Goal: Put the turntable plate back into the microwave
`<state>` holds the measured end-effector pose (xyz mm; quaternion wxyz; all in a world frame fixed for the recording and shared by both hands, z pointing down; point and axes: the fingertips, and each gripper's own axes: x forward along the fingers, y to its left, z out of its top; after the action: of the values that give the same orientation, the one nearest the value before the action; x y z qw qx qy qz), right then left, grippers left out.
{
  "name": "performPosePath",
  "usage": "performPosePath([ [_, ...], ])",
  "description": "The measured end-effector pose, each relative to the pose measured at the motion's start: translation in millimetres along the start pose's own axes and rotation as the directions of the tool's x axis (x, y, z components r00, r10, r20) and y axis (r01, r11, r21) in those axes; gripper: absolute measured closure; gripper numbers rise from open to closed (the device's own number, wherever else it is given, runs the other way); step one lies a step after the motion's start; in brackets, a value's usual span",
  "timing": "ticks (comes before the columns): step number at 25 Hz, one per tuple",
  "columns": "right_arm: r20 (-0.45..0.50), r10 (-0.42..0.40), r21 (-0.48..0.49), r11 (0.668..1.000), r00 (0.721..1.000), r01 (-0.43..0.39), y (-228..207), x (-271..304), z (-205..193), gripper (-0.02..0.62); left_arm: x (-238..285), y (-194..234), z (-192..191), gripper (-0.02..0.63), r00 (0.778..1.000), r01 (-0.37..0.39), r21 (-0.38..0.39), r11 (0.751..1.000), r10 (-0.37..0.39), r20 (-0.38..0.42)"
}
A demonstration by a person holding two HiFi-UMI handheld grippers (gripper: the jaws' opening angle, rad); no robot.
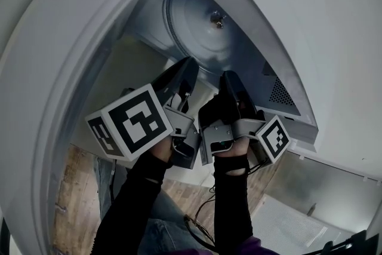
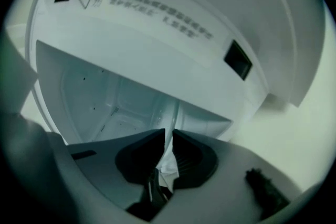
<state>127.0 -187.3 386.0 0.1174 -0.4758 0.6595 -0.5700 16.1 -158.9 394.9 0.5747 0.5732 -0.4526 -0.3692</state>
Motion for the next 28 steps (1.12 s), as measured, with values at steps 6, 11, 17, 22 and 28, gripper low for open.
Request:
performPosePath([
  [6,-0.077,-0.076,-0.314,0.948,0.994,0.048,8,-7,-8,0.522,-7,-2,0,0.574,1.000,0.000,0.009,1.000,0.000,0.011],
  [11,-0.092,-0.058,-0.378,0.926,0.994,0.019,16,-16,-13,0.514,-8,-7,0,0.575,1.000,0.005,0.026,1.000,-0.006,0.016],
  [17,-0.135,-0.031,-0.354,0.935,0.990,-0.019,10,-11,-17,0.514,0,2,5,0.574,0.999,-0.049,0.091,0.995,0.048,0.013],
  [22,-0.171,0.028,-0.311,0.947,0.985,-0.081,15,-11,-20,0.514,-6,6,8,0.603,0.993,-0.119,0.181,0.976,0.118,0.021],
  [28,-0.255,0.131,-0.317,0.925,0.958,-0.210,45,-29,-49,0.515,-35,-14,-10,0.602,0.985,-0.156,0.435,0.887,0.172,0.001],
])
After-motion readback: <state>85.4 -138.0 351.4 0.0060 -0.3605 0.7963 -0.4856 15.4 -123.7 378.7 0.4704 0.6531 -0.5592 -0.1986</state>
